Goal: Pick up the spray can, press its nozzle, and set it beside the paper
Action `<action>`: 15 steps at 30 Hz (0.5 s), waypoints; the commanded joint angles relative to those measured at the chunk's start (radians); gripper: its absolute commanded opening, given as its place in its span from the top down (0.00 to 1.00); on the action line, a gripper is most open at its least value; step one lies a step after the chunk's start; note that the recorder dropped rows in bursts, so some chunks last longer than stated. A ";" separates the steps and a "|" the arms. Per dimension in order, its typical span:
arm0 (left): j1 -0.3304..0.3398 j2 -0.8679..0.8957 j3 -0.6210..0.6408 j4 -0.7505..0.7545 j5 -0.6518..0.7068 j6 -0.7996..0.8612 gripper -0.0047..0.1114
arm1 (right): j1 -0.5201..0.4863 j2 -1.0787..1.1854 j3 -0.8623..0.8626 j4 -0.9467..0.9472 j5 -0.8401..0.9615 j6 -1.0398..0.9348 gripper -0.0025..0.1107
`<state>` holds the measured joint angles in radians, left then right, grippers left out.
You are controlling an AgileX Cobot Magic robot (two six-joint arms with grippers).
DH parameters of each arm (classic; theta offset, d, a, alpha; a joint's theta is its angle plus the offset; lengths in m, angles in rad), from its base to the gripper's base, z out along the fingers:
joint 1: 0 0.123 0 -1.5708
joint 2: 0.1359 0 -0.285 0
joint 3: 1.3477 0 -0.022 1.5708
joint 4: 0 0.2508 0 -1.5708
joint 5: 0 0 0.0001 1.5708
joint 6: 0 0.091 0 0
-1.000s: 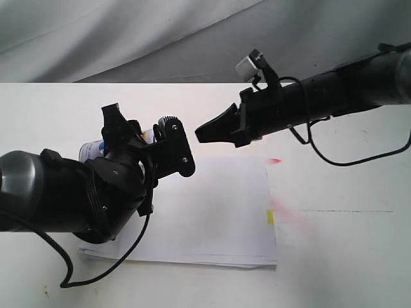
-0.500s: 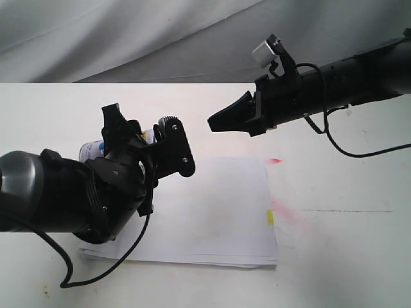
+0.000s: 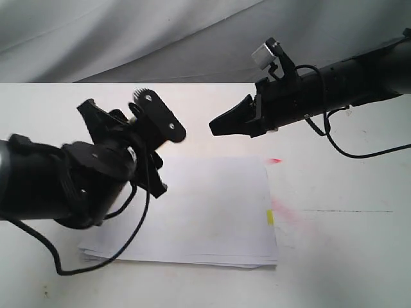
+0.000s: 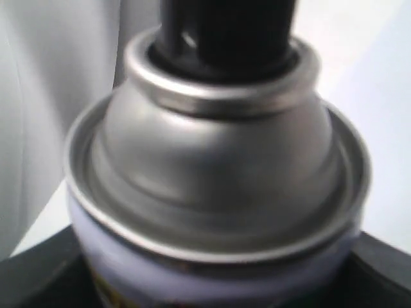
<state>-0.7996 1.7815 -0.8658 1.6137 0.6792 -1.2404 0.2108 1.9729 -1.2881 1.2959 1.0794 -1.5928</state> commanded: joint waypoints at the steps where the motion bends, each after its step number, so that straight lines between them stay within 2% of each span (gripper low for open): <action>1: 0.139 -0.134 -0.013 0.013 -0.101 -0.182 0.96 | -0.001 -0.011 -0.006 -0.014 0.004 0.023 0.98; 4: 0.266 -0.213 -0.013 0.018 -0.242 -0.277 0.96 | -0.001 -0.011 -0.006 -0.014 0.004 0.028 0.98; 5: 0.344 -0.260 -0.013 0.029 -0.331 -0.334 0.96 | -0.001 -0.011 -0.006 -0.014 0.004 0.028 0.98; 7: 0.445 -0.302 -0.013 0.100 -0.420 -0.431 0.96 | -0.001 -0.011 -0.006 -0.014 0.004 0.028 0.98; 9: 0.498 -0.314 -0.013 0.131 -0.416 -0.530 0.96 | -0.001 -0.011 -0.006 -0.014 0.004 0.028 0.98; 11: 0.529 -0.312 -0.013 0.131 -0.414 -0.545 0.96 | -0.001 -0.011 -0.006 -0.014 0.004 0.028 0.98; 15: 0.534 -0.310 -0.017 0.131 -0.349 -0.732 0.96 | -0.001 -0.011 -0.006 -0.012 0.004 0.027 0.98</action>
<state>-0.2679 1.4813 -0.8681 1.7282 0.2794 -1.8774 0.2108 1.9729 -1.2881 1.2801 1.0794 -1.5648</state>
